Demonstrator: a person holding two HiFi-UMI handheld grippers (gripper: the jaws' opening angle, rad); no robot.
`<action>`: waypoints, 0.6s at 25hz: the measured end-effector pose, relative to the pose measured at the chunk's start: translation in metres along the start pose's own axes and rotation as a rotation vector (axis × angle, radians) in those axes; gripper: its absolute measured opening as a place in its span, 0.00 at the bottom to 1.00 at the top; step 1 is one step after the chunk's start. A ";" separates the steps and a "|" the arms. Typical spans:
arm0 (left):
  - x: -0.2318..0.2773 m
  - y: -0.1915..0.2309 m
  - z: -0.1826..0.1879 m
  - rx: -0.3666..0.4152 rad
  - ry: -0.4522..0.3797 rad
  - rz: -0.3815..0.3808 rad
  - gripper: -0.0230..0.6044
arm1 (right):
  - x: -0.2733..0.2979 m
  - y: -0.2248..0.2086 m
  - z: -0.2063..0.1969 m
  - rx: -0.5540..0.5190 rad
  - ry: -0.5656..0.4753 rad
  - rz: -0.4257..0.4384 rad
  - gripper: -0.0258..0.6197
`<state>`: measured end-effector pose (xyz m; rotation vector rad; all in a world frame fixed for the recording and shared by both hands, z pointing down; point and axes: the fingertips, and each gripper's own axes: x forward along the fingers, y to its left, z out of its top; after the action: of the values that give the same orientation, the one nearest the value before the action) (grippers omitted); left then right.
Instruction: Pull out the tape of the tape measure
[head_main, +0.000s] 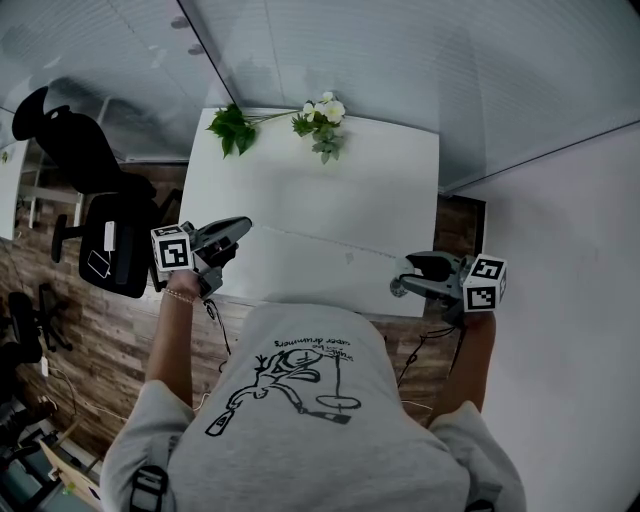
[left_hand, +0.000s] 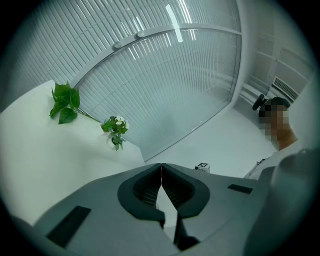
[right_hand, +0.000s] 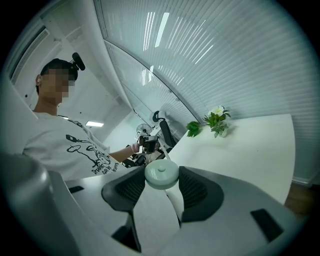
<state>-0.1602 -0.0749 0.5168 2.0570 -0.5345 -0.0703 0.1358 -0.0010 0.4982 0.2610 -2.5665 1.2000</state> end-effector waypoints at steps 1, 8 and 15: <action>-0.002 0.002 0.001 0.000 -0.002 0.005 0.07 | -0.001 0.000 0.000 0.000 -0.003 0.000 0.38; -0.004 0.008 0.001 0.006 0.002 0.022 0.07 | -0.002 0.001 -0.002 0.005 0.001 0.002 0.38; -0.015 0.020 0.006 0.000 -0.018 0.052 0.07 | -0.008 -0.003 -0.005 0.014 0.004 -0.019 0.38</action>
<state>-0.1821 -0.0823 0.5276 2.0427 -0.5985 -0.0583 0.1450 0.0015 0.5008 0.2858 -2.5474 1.2115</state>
